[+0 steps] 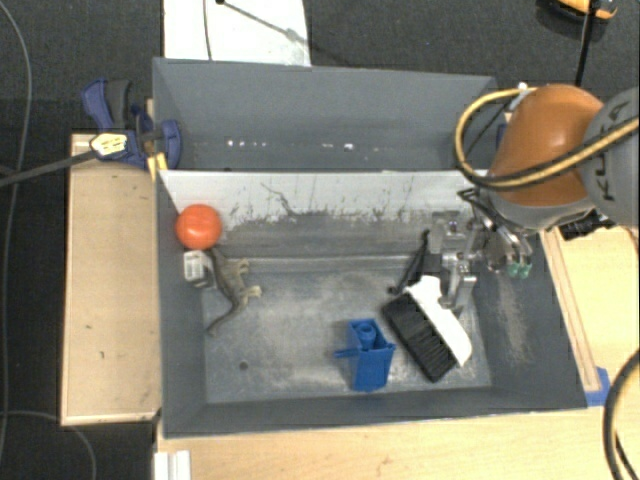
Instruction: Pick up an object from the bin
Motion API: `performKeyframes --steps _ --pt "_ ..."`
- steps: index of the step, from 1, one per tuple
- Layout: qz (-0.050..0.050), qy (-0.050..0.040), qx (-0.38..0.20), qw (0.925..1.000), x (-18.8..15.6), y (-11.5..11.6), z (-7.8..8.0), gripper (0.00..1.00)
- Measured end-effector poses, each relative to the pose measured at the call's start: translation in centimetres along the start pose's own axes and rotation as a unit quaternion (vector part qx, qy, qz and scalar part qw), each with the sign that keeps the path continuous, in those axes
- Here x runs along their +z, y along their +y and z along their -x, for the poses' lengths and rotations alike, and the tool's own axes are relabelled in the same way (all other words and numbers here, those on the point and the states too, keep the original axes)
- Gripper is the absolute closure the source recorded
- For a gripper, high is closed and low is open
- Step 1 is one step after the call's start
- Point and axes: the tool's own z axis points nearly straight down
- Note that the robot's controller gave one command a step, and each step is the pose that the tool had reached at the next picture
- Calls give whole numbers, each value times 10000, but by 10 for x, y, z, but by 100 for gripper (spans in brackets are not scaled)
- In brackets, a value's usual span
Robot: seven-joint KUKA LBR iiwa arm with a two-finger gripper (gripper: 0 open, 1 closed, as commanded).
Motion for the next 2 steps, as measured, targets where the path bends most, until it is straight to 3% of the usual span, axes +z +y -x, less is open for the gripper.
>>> performKeyframes --steps 1,2 --pt "-3 -35 -7 10000 -5 0 1 0" --pt "-4 -58 88 9999 46 6 -1 0"
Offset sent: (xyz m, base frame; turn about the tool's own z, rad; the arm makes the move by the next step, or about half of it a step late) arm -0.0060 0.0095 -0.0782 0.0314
